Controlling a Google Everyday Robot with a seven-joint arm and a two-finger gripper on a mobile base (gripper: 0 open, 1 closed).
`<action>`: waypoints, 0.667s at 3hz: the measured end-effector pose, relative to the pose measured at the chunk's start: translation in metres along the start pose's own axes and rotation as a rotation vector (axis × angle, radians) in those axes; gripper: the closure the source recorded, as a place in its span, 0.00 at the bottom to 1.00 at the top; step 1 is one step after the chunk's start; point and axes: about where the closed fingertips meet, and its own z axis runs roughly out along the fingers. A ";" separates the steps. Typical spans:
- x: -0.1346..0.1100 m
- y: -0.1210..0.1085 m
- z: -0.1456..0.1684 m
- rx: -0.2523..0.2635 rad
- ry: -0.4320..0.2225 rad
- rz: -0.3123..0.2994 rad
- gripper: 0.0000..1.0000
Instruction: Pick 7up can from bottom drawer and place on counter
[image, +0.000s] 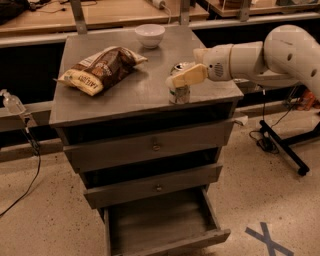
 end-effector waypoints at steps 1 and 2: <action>-0.015 0.014 -0.035 -0.011 0.010 -0.075 0.00; -0.012 0.020 -0.060 -0.032 0.033 -0.051 0.00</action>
Offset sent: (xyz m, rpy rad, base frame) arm -0.0654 -0.0694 0.0353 -0.0321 0.0789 0.0281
